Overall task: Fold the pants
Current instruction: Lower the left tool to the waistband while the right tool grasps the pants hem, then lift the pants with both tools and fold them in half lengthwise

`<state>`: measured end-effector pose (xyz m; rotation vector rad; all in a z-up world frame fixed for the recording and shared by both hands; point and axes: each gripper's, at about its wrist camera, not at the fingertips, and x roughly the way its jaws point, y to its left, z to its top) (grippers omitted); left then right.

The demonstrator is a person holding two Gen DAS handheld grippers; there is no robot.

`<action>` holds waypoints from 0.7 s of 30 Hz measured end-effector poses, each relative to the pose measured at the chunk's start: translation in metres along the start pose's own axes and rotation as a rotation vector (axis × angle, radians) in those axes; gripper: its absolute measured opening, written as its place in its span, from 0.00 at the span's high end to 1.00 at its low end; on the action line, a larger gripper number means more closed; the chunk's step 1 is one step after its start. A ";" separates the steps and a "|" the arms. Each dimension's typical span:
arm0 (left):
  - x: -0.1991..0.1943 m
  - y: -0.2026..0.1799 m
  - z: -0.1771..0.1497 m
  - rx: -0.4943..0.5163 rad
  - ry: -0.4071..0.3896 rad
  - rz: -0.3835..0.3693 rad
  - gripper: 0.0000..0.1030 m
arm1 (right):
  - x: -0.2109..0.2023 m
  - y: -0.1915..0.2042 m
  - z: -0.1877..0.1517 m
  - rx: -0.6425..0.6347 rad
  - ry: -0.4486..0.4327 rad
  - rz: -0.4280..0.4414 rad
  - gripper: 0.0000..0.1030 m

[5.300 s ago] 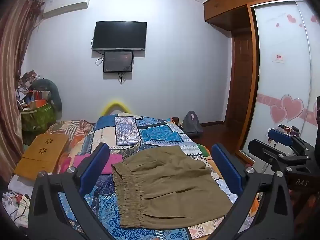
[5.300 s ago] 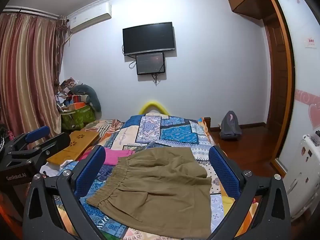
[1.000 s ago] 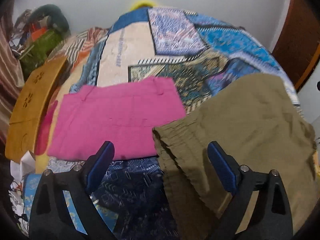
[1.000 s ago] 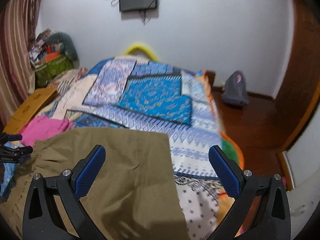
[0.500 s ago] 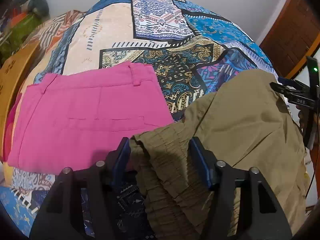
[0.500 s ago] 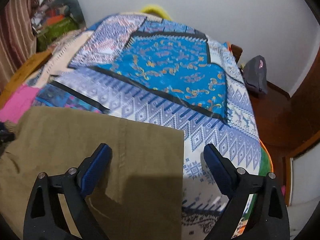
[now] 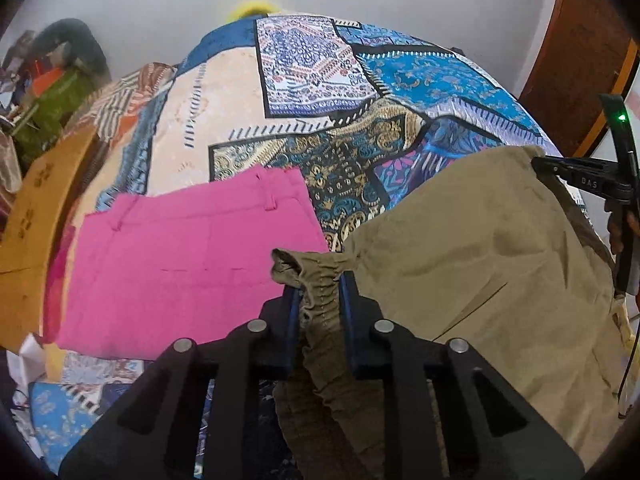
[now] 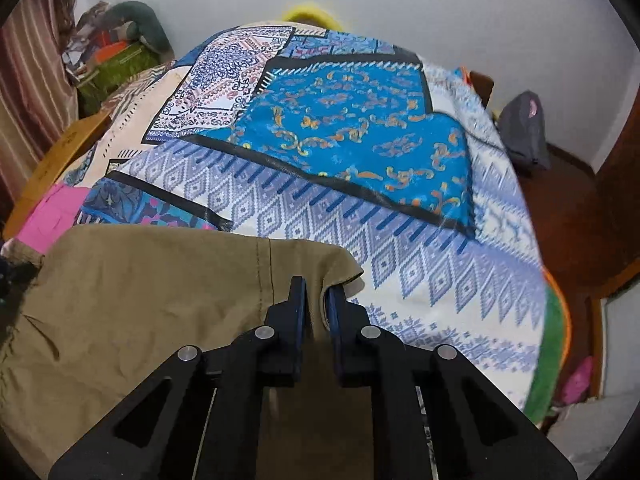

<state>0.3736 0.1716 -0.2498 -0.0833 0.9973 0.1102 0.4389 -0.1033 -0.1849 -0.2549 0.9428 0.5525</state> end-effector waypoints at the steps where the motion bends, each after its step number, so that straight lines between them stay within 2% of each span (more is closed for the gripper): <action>1: -0.004 -0.001 0.003 0.007 -0.006 0.010 0.83 | -0.003 -0.001 0.004 0.003 -0.018 -0.008 0.91; 3: -0.012 -0.002 0.010 0.019 -0.027 0.022 0.87 | -0.011 -0.003 0.011 0.013 -0.051 -0.018 0.91; 11: -0.042 0.000 0.045 0.005 -0.114 0.034 0.88 | -0.058 -0.002 0.046 0.054 -0.183 -0.037 0.92; 16: -0.083 -0.002 0.042 0.023 -0.183 0.011 0.88 | -0.109 0.000 0.037 0.071 -0.264 0.007 0.92; 21: -0.128 -0.013 0.023 0.056 -0.225 -0.009 0.88 | -0.163 0.003 0.013 0.086 -0.321 0.062 0.92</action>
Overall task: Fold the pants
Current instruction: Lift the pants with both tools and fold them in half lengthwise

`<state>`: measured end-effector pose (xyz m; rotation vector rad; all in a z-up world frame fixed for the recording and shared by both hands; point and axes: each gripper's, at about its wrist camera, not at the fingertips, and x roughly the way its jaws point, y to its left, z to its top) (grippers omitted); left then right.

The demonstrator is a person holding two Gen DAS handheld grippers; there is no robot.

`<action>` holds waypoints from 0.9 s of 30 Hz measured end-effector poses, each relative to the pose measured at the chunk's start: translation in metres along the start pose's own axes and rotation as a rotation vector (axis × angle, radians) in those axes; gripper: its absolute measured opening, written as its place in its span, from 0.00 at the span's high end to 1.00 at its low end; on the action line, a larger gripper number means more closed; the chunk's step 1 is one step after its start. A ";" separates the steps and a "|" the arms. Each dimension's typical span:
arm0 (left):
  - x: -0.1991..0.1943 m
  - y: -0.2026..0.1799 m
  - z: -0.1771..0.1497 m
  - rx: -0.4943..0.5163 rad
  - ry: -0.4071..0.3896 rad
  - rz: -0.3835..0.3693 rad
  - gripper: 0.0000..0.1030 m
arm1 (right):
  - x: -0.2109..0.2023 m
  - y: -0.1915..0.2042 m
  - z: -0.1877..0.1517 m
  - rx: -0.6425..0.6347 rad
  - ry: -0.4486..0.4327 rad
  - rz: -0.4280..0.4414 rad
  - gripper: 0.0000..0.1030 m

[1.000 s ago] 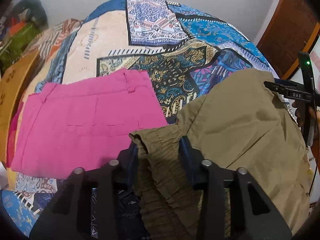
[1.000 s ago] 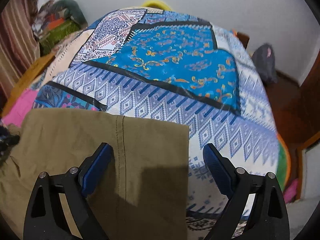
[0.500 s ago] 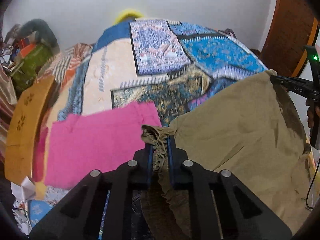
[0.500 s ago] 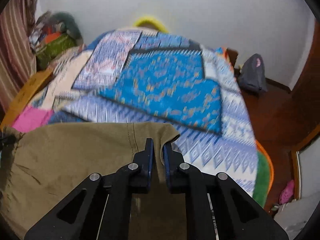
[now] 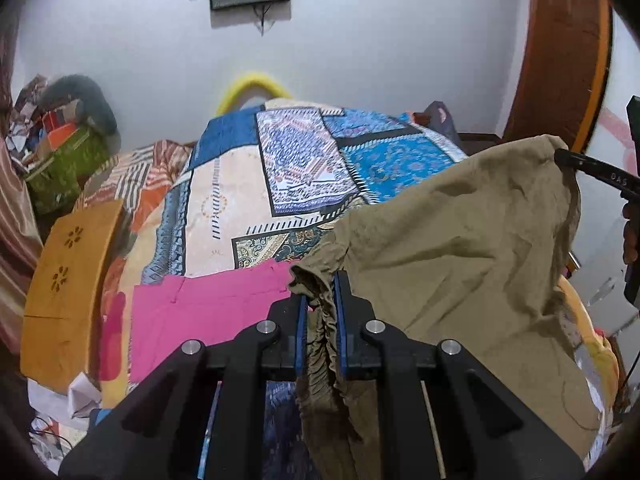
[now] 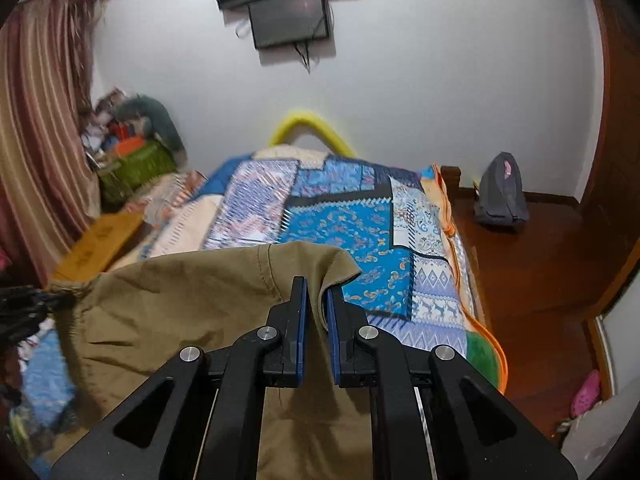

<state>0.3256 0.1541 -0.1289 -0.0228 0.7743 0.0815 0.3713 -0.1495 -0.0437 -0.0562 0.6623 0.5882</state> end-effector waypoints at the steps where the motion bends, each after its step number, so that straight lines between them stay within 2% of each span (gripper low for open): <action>1: -0.009 -0.002 -0.002 0.005 -0.008 -0.006 0.88 | -0.013 0.002 -0.002 -0.005 -0.009 0.010 0.92; 6: -0.052 -0.019 -0.023 0.053 -0.023 -0.009 0.88 | -0.072 0.010 -0.018 -0.035 -0.028 0.027 0.92; 11: -0.089 -0.031 -0.046 0.060 -0.022 -0.031 0.88 | -0.111 0.016 -0.044 -0.046 -0.018 0.024 0.93; 20: -0.121 -0.045 -0.099 0.077 0.001 -0.043 0.88 | -0.137 0.023 -0.098 0.030 0.017 0.057 0.93; 27: -0.134 -0.052 -0.142 0.097 0.031 -0.076 0.90 | -0.145 0.020 -0.138 0.044 0.067 0.024 0.93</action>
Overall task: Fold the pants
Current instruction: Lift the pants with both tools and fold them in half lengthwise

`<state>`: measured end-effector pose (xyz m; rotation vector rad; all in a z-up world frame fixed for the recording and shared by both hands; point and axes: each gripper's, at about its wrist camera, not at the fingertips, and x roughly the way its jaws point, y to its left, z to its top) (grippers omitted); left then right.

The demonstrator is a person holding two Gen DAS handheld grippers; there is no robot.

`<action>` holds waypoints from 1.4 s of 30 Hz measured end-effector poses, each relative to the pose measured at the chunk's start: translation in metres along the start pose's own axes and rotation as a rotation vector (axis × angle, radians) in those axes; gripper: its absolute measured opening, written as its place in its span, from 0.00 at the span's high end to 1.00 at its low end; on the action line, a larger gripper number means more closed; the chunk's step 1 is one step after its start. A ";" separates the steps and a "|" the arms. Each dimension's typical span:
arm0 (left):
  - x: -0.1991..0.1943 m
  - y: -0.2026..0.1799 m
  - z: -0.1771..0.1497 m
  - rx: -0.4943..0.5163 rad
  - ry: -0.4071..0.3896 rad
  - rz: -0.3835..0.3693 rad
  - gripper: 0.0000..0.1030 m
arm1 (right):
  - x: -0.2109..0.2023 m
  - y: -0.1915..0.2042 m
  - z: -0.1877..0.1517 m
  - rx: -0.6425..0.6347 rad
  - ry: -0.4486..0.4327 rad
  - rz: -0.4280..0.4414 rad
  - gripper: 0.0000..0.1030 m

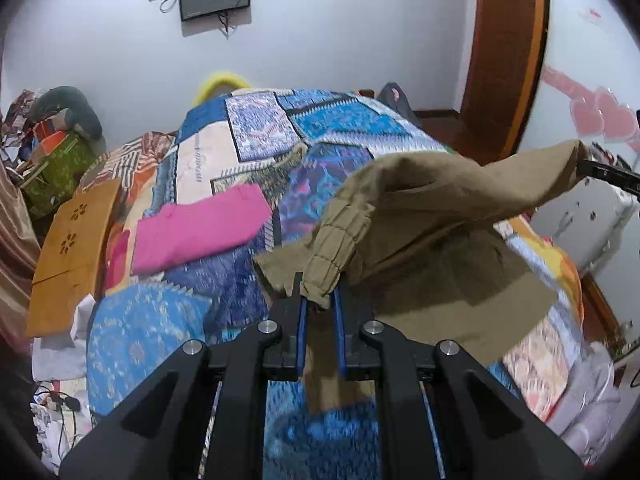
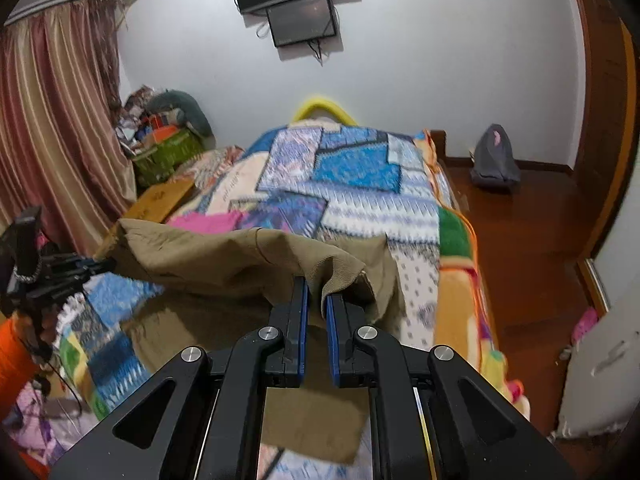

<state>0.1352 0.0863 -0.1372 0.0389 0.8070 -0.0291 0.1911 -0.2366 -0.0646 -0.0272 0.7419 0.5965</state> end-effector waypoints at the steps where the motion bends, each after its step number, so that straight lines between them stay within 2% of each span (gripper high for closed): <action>1: -0.001 -0.002 -0.007 0.009 0.010 -0.001 0.90 | 0.001 -0.001 -0.006 0.000 0.010 -0.003 0.93; 6: -0.001 -0.009 -0.034 0.030 0.049 0.004 0.91 | 0.005 0.005 -0.039 -0.032 0.057 -0.031 0.93; 9: 0.001 -0.007 -0.050 0.006 0.088 -0.017 0.91 | 0.010 0.005 -0.056 -0.032 0.091 -0.045 0.92; 15: 0.006 -0.001 -0.074 -0.034 0.146 0.005 0.91 | 0.015 -0.007 -0.088 0.013 0.152 -0.075 0.89; 17: 0.003 0.006 -0.073 -0.062 0.148 0.020 0.91 | 0.015 -0.011 -0.095 0.020 0.166 -0.100 0.88; 21: -0.001 0.015 -0.060 -0.060 0.124 0.102 0.90 | 0.015 -0.018 -0.107 0.026 0.199 -0.158 0.81; 24: -0.004 0.021 -0.049 -0.098 0.113 0.095 0.90 | 0.014 -0.022 -0.111 0.019 0.231 -0.222 0.81; 27: -0.008 0.021 -0.036 -0.121 0.088 0.070 0.89 | 0.012 -0.028 -0.109 0.026 0.253 -0.266 0.70; 28: -0.008 0.019 -0.032 -0.118 0.078 0.065 0.88 | 0.011 -0.029 -0.106 0.039 0.252 -0.259 0.68; 30: -0.006 0.012 -0.026 -0.110 0.067 0.066 0.76 | 0.006 -0.026 -0.097 0.050 0.222 -0.228 0.68; 31: -0.003 0.008 -0.022 -0.106 0.067 0.062 0.74 | 0.004 -0.022 -0.092 0.046 0.201 -0.226 0.68; 34: 0.004 -0.005 -0.013 -0.096 0.067 0.037 0.74 | 0.001 -0.004 -0.073 0.020 0.119 -0.210 0.68; 37: 0.005 -0.022 -0.006 -0.073 0.047 0.008 0.74 | 0.000 0.015 -0.056 0.002 0.052 -0.157 0.68; 40: 0.011 -0.037 -0.003 -0.053 0.046 -0.021 0.73 | 0.004 0.033 -0.047 -0.015 0.023 -0.090 0.65; 42: 0.020 -0.045 -0.007 -0.033 0.067 -0.023 0.74 | 0.017 0.044 -0.048 -0.021 0.040 -0.034 0.62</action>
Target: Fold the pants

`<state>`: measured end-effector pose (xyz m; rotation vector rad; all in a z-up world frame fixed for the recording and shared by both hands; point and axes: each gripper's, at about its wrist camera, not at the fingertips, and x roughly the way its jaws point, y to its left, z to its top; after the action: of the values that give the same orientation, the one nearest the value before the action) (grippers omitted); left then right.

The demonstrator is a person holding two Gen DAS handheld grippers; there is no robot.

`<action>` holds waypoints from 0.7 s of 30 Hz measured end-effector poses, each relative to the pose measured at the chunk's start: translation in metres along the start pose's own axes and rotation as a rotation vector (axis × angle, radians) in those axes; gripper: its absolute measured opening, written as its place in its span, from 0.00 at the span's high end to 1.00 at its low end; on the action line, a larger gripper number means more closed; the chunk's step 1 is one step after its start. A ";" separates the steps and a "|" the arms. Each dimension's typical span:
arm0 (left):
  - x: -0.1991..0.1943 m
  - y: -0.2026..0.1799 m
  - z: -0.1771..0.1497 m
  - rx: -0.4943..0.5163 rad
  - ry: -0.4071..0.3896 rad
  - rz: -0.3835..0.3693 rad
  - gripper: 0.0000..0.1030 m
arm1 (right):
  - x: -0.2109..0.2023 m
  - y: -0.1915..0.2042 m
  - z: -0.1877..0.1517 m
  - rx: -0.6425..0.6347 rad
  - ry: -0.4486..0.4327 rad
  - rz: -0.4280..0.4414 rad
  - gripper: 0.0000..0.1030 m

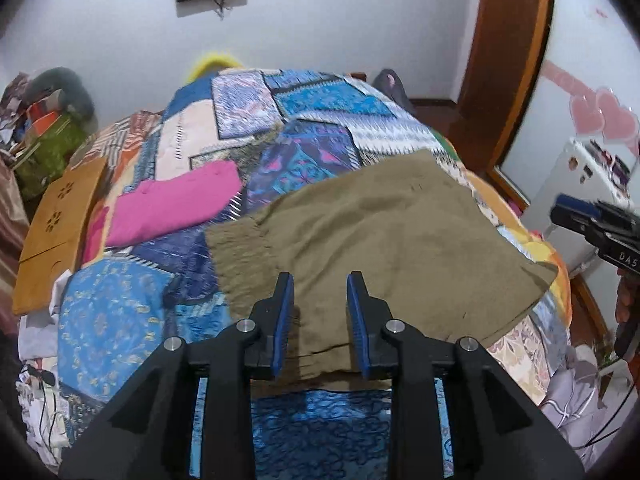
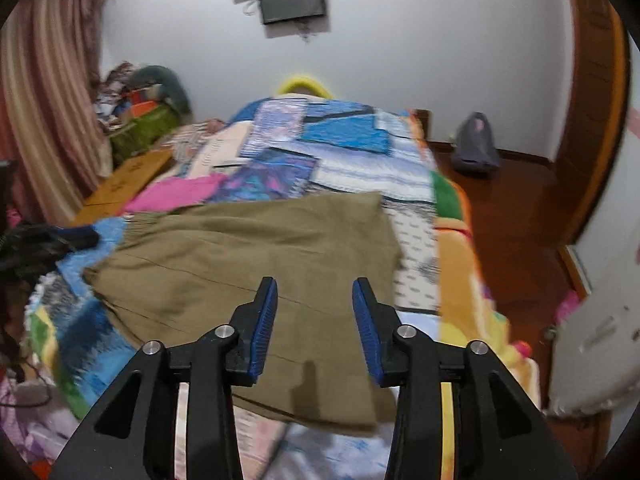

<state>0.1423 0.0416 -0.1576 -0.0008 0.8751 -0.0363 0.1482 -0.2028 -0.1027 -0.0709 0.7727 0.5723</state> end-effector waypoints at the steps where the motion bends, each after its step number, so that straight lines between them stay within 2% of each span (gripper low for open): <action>1: 0.006 -0.003 -0.003 0.009 0.014 0.005 0.73 | 0.007 0.004 -0.001 -0.002 0.016 0.020 0.62; 6: 0.037 -0.004 -0.022 0.037 0.089 0.039 0.73 | 0.055 0.014 -0.026 -0.040 0.156 0.037 0.62; 7: 0.041 -0.001 -0.028 0.031 0.089 0.044 0.70 | 0.064 0.011 -0.035 -0.033 0.186 0.039 0.62; 8: 0.042 0.001 -0.031 0.030 0.082 0.051 0.63 | 0.069 0.008 -0.042 -0.019 0.201 0.046 0.62; 9: 0.041 0.002 -0.035 0.034 0.066 0.069 0.56 | 0.068 0.003 -0.046 0.007 0.191 0.064 0.62; 11: 0.040 0.003 -0.039 0.043 0.058 0.090 0.48 | 0.064 -0.007 -0.050 0.047 0.193 0.080 0.61; 13: 0.036 0.009 -0.041 0.041 0.056 0.080 0.48 | 0.061 -0.010 -0.048 0.026 0.211 0.074 0.61; 17: 0.029 0.027 -0.040 0.006 0.066 0.055 0.41 | 0.058 -0.019 -0.055 -0.062 0.267 -0.019 0.60; 21: 0.022 0.039 -0.033 -0.051 0.084 -0.003 0.41 | 0.049 -0.040 -0.055 -0.012 0.302 -0.005 0.58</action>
<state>0.1323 0.0802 -0.1966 -0.0488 0.9603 -0.0163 0.1616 -0.2290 -0.1814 -0.1729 1.0624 0.5687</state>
